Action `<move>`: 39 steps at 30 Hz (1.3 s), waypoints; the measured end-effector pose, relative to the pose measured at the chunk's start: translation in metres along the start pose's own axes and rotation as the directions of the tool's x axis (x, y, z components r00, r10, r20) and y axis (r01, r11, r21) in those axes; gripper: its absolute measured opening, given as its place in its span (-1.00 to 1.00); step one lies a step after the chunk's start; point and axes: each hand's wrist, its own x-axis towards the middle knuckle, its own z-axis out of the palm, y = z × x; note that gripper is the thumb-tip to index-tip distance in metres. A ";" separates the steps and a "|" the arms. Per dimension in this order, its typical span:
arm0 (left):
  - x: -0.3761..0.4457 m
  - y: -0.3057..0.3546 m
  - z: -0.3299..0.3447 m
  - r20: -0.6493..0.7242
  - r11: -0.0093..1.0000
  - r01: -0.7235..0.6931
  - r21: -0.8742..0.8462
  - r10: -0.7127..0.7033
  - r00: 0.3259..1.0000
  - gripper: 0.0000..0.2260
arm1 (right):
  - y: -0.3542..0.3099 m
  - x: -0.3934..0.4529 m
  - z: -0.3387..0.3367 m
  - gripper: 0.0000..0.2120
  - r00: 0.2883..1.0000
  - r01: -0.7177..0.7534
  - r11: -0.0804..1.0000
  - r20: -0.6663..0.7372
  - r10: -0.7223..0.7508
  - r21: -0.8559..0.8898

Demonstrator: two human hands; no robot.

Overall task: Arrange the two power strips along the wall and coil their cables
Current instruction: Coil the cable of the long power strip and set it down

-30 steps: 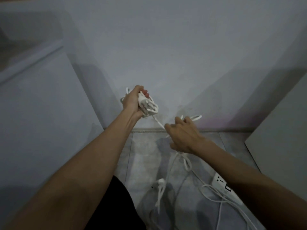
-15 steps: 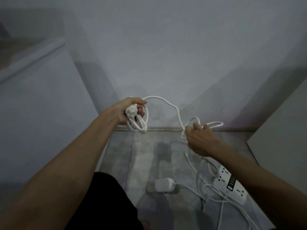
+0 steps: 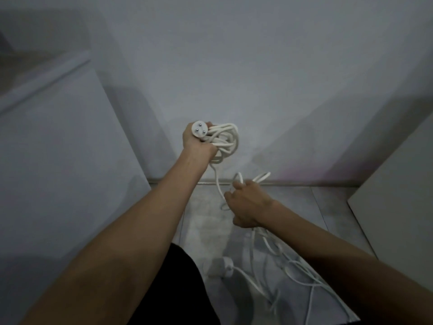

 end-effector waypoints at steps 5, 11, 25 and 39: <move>0.007 0.009 -0.019 -0.107 0.989 -0.143 0.037 0.147 0.983 -0.59 | 0.006 -0.009 -0.010 -0.60 0.988 0.005 0.997 -0.156 0.006 0.072; 0.012 0.019 -0.019 -0.114 0.959 -0.226 0.171 0.247 0.962 -0.69 | 0.028 -0.010 -0.013 -0.70 0.865 -0.083 0.994 -0.491 0.106 0.069; 0.008 0.017 -0.047 0.296 -0.117 -0.284 0.952 0.592 0.749 -0.74 | 0.030 -0.034 -0.024 -0.74 0.635 0.100 0.993 -0.772 -0.011 0.067; -0.018 0.035 -0.061 0.392 -0.253 -0.305 0.918 0.687 0.611 -0.78 | 0.096 -0.052 0.012 -0.56 0.527 0.072 0.118 -0.138 0.838 0.990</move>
